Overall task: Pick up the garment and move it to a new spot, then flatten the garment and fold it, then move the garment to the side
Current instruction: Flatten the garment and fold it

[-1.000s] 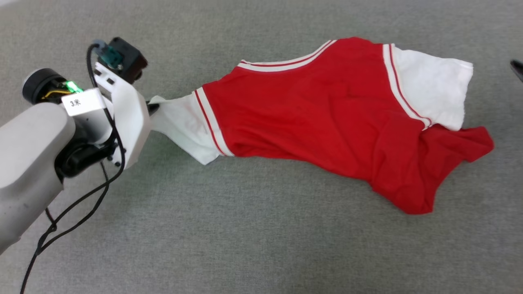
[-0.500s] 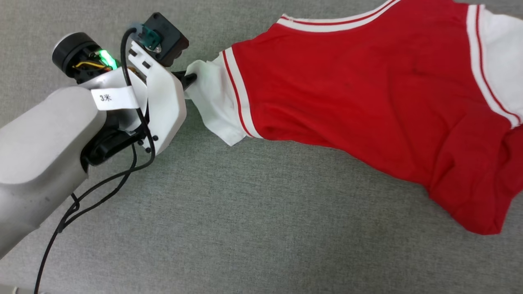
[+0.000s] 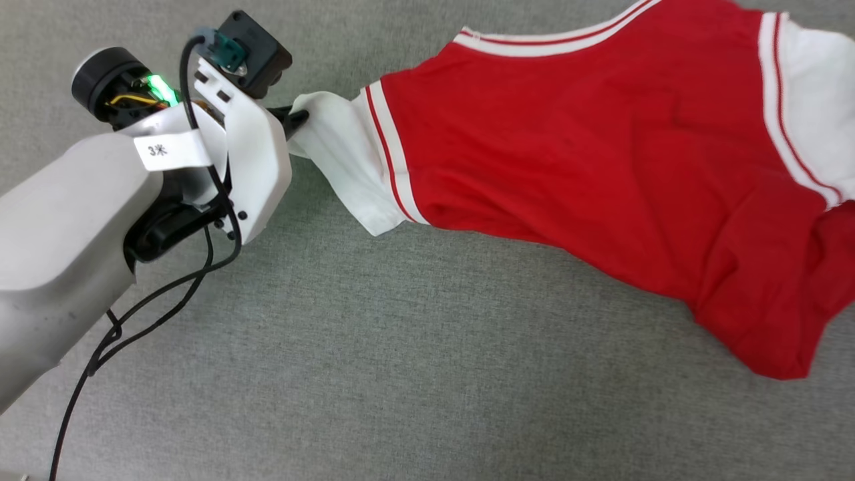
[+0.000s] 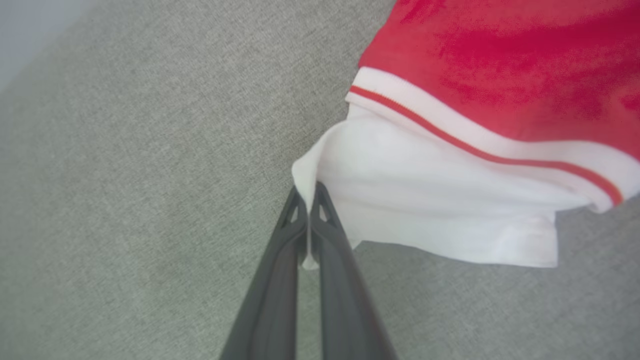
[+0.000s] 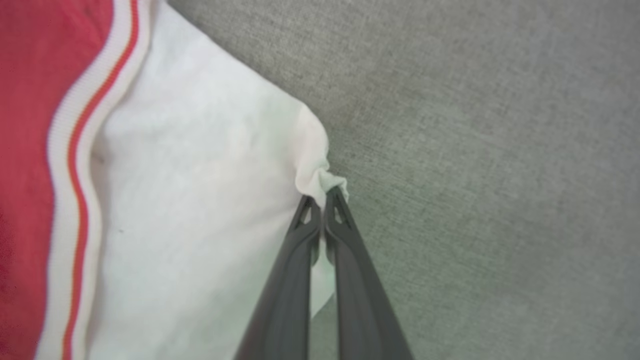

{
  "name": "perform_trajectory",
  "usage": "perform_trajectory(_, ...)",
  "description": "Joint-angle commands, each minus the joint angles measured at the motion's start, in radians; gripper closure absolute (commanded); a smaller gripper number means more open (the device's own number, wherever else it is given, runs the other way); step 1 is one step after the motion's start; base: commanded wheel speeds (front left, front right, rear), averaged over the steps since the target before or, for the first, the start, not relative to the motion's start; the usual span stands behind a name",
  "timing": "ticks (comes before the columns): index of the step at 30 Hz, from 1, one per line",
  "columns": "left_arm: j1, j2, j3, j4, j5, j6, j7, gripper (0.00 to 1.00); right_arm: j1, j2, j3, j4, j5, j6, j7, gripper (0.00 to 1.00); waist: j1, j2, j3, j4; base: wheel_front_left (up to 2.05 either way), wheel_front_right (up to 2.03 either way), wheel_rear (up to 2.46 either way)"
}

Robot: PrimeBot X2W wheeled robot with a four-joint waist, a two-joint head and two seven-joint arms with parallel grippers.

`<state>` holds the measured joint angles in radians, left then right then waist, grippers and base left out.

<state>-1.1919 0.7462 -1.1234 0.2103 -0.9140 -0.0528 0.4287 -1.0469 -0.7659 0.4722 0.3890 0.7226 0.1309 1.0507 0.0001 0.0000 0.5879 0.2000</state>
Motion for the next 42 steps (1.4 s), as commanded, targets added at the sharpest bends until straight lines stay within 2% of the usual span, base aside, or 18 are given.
perform_trajectory(1, 0.011, 0.0, 0.006, 0.007, -0.008, -0.001, -0.012, 1.0, 0.003, 0.019, 0.003, 0.01, 0.012, -0.001, -0.031, 1.0, -0.0001, 0.0, -0.041, -0.015, 0.0, 0.0, 0.0)
perform_trajectory(3, 0.011, 0.007, 0.016, 0.011, -0.006, -0.002, -0.03, 1.0, -0.01, 0.027, 0.01, -0.005, 0.016, 0.0, -0.072, 1.0, -0.0001, 0.0, -0.076, -0.024, 0.0, 0.0, 0.0)
perform_trajectory(4, 0.009, 0.018, 0.025, 0.006, -0.005, -0.002, -0.055, 1.0, -0.003, 0.014, 0.03, -0.032, 0.036, -0.001, -0.133, 1.0, -0.0001, 0.0, -0.131, -0.038, 0.0, 0.0, 0.0)
perform_trajectory(7, 0.002, 0.032, 0.041, -0.012, -0.009, 0.002, -0.077, 1.0, 0.011, -0.018, 0.054, -0.077, 0.052, -0.001, -0.197, 1.0, -0.0001, 0.0, -0.18, -0.051, 0.0, 0.0, 0.0)
perform_trajectory(8, -0.011, 0.052, 0.059, -0.035, -0.004, 0.01, -0.098, 1.0, 0.025, -0.051, 0.071, -0.125, 0.073, -0.001, -0.251, 1.0, -0.0001, 0.0, -0.222, -0.065, 0.0, 0.0, 0.0)
perform_trajectory(13, -0.042, 0.075, 0.092, -0.076, 0.009, 0.029, -0.134, 1.0, 0.015, -0.091, 0.072, -0.196, 0.094, -0.001, -0.337, 1.0, -0.0001, 0.0, -0.277, -0.089, 0.0, 0.0, 0.0)
perform_trajectory(18, -0.105, 0.077, 0.129, -0.103, 0.027, 0.04, -0.15, 1.0, -0.025, -0.09, 0.038, -0.22, 0.083, -0.001, -0.413, 1.0, -0.0001, 0.0, -0.306, -0.107, 0.0, 0.0, 0.0)
perform_trajectory(24, -0.234, 0.028, 0.176, -0.059, 0.044, 0.035, -0.151, 1.0, -0.137, -0.044, -0.006, -0.187, -0.016, -0.001, -0.476, 1.0, -0.0001, 0.0, -0.282, -0.118, 0.0, 0.0, 0.0)
perform_trajectory(31, -0.436, -0.041, 0.226, 0.089, 0.073, 0.01, -0.159, 1.0, -0.366, 0.04, -0.017, -0.069, -0.15, -0.001, -0.489, 1.0, -0.0001, 0.0, -0.191, -0.126, 0.0, 0.0, 0.0)
perform_trajectory(42, -0.705, -0.121, 0.285, 0.353, 0.147, -0.022, -0.287, 1.0, -0.709, 0.165, -0.022, 0.145, -0.35, -0.001, -0.618, 1.0, -0.0001, 0.0, -0.068, -0.122, 0.0, 0.0, 0.0)
